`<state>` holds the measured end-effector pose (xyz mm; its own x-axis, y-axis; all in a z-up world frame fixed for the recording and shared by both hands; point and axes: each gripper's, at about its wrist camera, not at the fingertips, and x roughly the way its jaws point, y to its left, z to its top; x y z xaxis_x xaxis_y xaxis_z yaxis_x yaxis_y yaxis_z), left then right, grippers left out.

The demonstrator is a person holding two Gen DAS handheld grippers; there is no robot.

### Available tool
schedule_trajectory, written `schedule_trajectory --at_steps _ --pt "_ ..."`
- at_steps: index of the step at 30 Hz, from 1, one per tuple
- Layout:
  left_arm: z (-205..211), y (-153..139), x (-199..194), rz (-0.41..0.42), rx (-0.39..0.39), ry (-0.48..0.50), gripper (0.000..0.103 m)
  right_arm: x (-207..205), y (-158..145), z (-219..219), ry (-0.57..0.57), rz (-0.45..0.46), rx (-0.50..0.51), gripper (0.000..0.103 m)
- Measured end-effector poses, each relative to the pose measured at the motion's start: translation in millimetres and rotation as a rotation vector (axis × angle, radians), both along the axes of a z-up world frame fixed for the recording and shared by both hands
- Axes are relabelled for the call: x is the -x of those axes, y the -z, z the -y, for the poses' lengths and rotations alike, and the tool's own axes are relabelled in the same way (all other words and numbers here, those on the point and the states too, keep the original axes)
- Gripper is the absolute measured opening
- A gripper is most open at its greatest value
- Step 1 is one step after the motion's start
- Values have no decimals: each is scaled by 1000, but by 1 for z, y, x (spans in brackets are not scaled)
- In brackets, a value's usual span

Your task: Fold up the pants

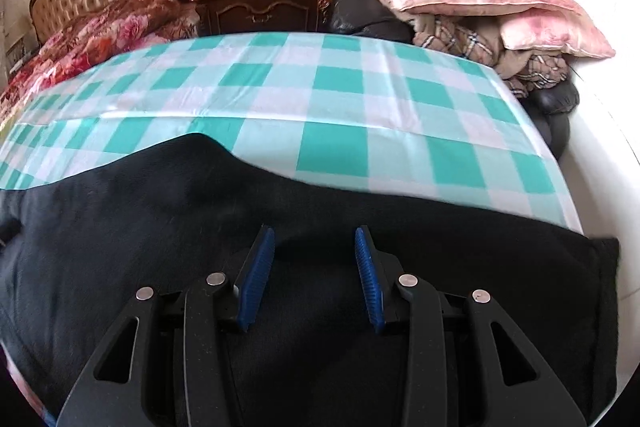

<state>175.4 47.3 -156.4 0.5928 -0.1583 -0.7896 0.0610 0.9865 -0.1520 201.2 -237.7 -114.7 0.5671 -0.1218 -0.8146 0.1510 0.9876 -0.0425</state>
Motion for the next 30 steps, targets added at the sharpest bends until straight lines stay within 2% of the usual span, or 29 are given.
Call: schedule_trajectory --at_steps 1,5,9,15,17,18,20,21,24,27,29,30 --pt "-6 7 1 -20 7 -12 34 7 -1 2 13 -2 -4 34" --pt "-22 4 15 10 17 -49 37 37 -7 13 74 -1 3 34" --pt "-44 0 25 17 -9 -116 37 59 -12 27 125 1 22 34" --pt "-94 -4 39 12 -116 -275 35 88 -21 60 224 17 78 34" --pt "-116 -2 44 -9 -128 -334 35 95 -20 70 256 12 89 35" --pt "-128 0 46 -22 -127 -362 35 98 -16 76 266 4 89 37" --pt "-148 6 49 -47 -120 -408 36 105 -9 87 310 8 107 87" --pt "-156 6 52 -45 -111 -422 37 107 -7 89 316 17 114 90" --pt "-168 4 55 -49 -116 -455 36 111 8 96 309 -25 109 90" --pt "-171 2 55 -46 -114 -465 36 112 16 92 284 -22 155 92" --pt "-170 2 54 -47 -118 -460 40 113 18 90 277 -19 172 93" --pt "-169 3 54 -50 -115 -456 47 113 19 91 277 -12 167 93"
